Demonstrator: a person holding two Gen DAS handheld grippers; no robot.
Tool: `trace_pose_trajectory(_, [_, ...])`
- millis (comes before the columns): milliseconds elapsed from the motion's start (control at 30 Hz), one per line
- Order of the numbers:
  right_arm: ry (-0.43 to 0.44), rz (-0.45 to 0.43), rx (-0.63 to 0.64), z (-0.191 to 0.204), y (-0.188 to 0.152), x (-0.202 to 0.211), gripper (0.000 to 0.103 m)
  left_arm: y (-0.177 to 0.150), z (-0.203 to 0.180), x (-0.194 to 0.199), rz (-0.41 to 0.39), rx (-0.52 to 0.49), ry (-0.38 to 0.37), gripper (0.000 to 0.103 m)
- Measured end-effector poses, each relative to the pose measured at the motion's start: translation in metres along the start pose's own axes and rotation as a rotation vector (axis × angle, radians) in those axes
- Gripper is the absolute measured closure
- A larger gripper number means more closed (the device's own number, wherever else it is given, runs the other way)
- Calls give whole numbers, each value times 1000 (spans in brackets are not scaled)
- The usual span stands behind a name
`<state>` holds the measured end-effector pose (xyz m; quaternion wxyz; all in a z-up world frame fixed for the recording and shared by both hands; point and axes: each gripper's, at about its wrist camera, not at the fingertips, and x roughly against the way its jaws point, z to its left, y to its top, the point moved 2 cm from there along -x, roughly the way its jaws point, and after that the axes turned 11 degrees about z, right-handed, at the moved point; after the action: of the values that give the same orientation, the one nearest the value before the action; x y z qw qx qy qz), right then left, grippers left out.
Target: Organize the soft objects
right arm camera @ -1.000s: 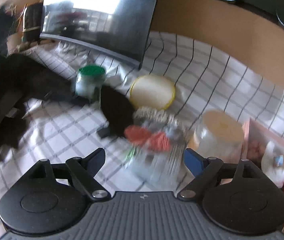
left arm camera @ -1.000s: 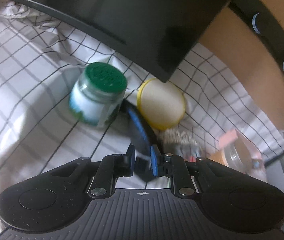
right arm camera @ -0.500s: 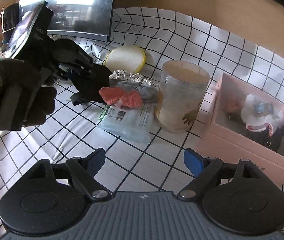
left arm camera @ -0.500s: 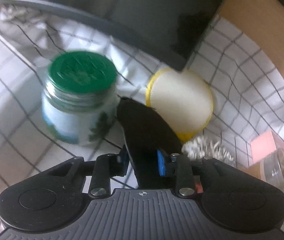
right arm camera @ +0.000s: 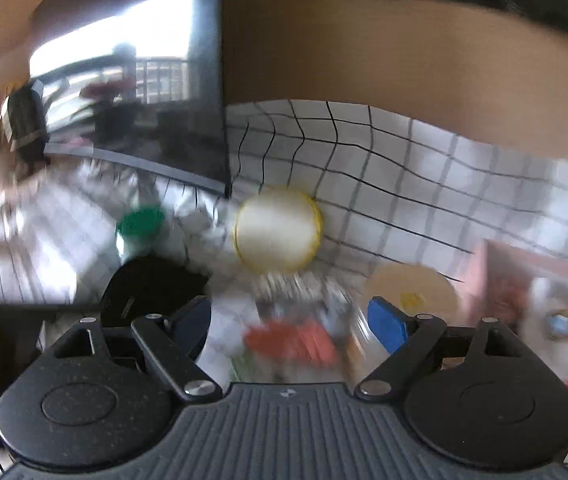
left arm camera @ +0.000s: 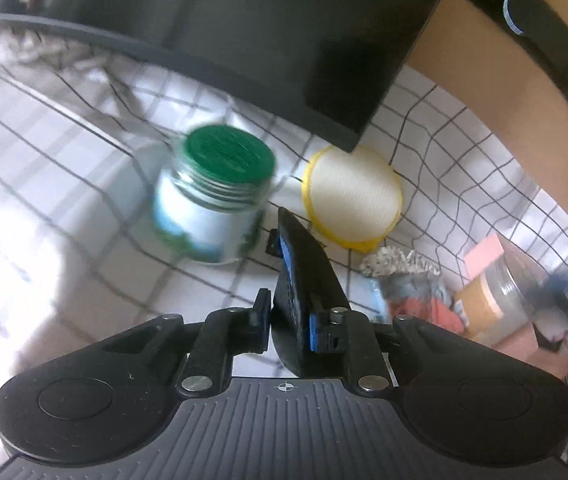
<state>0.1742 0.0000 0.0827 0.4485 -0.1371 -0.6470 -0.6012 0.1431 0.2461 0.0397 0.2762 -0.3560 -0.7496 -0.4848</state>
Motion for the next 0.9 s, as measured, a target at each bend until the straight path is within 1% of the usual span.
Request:
trace_pose_trajectory(67, [9, 30, -50, -1, 28, -27, 17, -3, 11, 19, -26, -7, -4, 83])
trace_pose_trajectory(133, [-1, 86, -96, 5, 48, -59, 17, -4, 20, 33, -46, -13, -7, 83])
trace_pose_trajectory(167, [-20, 109, -108, 8, 54, -74, 17, -4, 25, 39, -57, -12, -9, 83])
trace_pose_trajectory(200, [-59, 131, -106, 13, 60, -92, 17, -5, 31, 44, -66, -10, -15, 83])
trace_pose_trajectory(300, [-159, 162, -38, 26, 65, -132, 17, -3, 45, 51, -69, 9, -37, 83])
trace_pose_trajectory(367, [-195, 186, -12, 29, 64, -151, 17, -3, 55, 56, -65, 14, -46, 83])
trace_pose_trajectory(467, [-210, 196, -41, 23, 61, -168, 17, -1, 67, 59, -66, 30, -50, 83])
trace_pose_trajectory(633, [-148, 147, -94, 13, 60, -174, 17, -2, 76, 59, -40, 25, -54, 83])
trace_pose_trajectory(667, [-131, 137, -100, 12, 59, -172, 21, -3, 77, 58, -36, 23, -55, 83])
trace_pose_trajectory(700, [-105, 131, -110, 12, 58, -168, 39, -3, 77, 57, -32, 21, -57, 83])
trace_pose_trajectory(733, [-89, 126, -122, 11, 57, -164, 46, -4, 76, 58, -29, 18, -61, 83])
trace_pose_trajectory(767, [-76, 120, -130, 11, 56, -159, 62, -3, 76, 57, -26, 13, -66, 83])
trace_pose_trajectory(800, [-54, 114, -134, 11, 54, -151, 73, -3, 74, 57, -24, 7, -71, 83])
trace_pose_trajectory(900, [10, 89, -136, 14, 48, -126, 85, 0, 68, 54, -23, -11, -90, 83])
